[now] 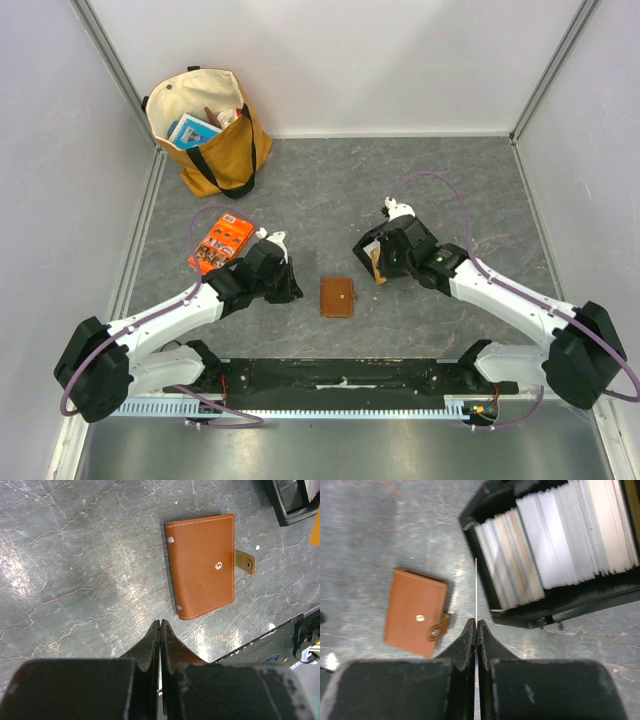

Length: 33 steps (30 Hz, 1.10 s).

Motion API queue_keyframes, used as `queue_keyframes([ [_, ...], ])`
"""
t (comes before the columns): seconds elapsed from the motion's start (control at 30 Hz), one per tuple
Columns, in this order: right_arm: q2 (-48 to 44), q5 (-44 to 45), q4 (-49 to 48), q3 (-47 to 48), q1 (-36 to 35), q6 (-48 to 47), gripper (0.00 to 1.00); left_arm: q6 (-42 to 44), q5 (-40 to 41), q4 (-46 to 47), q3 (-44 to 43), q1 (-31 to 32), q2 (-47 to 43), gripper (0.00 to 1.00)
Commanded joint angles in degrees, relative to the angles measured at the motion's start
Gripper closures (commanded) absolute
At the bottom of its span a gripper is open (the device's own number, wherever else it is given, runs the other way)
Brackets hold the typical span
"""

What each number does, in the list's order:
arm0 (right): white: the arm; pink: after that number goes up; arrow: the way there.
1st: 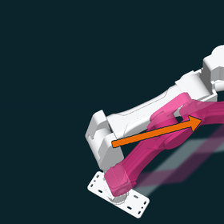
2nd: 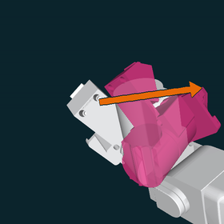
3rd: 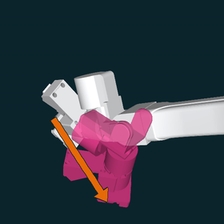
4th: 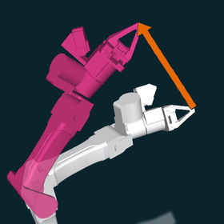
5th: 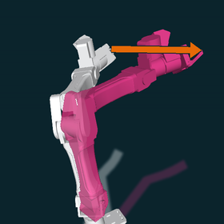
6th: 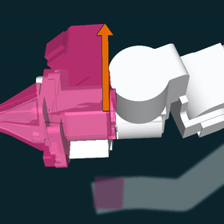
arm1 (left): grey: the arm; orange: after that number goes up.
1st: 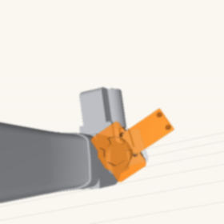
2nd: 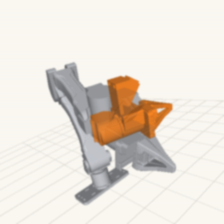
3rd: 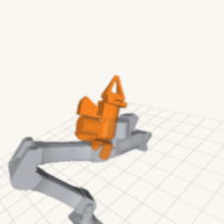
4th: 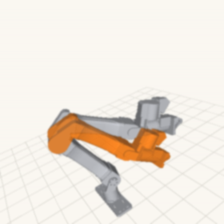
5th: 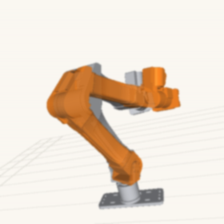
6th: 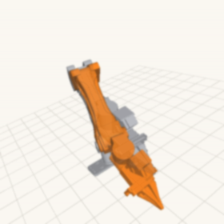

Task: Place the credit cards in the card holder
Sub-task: Open the card holder at the center of the board.

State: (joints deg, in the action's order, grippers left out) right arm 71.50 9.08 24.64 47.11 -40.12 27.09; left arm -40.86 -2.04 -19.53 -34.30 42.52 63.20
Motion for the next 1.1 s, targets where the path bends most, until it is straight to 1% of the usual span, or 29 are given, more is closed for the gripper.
queue_keyframes([
  [0.0, -3.48, -2.94, -3.81, 0.52, -3.90, 6.73, 1.00, 0.87, -0.07, 1.78, 0.03, 0.10, -0.18, 0.97],
  [0.07, -2.25, -0.39, -3.90, 1.31, -7.24, 9.46, 1.00, 0.52, 0.02, 1.86, 0.03, 0.10, -0.09, 0.98],
  [0.2, 1.87, 2.07, -5.04, 1.32, -11.11, 13.77, 1.00, 0.17, 0.72, 1.34, 0.12, 0.10, -0.71, 0.98],
  [0.4, 6.18, 3.13, -7.94, 1.14, -14.63, 15.89, 1.00, 0.61, 0.99, 0.20, 0.12, 0.11, -0.71, 0.98],
  [0.5, 7.94, 4.62, -7.16, 1.49, -15.25, 15.89, 1.00, 0.61, 0.81, 0.11, 0.03, 0.10, -0.27, 0.98],
  [0.7, 7.86, 10.78, -0.92, 1.67, -15.34, 14.83, 1.00, 1.22, -0.06, 0.37, -0.50, 0.10, 0.17, 0.98],
  [0.87, 6.72, 11.13, -0.65, -0.09, -15.25, 14.74, 1.00, 2.19, -1.82, 1.68, -0.94, 0.10, 1.57, 0.98],
  [1.07, 8.56, 10.69, -1.53, -0.44, -15.25, 16.32, 1.00, 2.37, -4.46, 4.58, -1.64, 0.11, 5.52, 0.98],
])
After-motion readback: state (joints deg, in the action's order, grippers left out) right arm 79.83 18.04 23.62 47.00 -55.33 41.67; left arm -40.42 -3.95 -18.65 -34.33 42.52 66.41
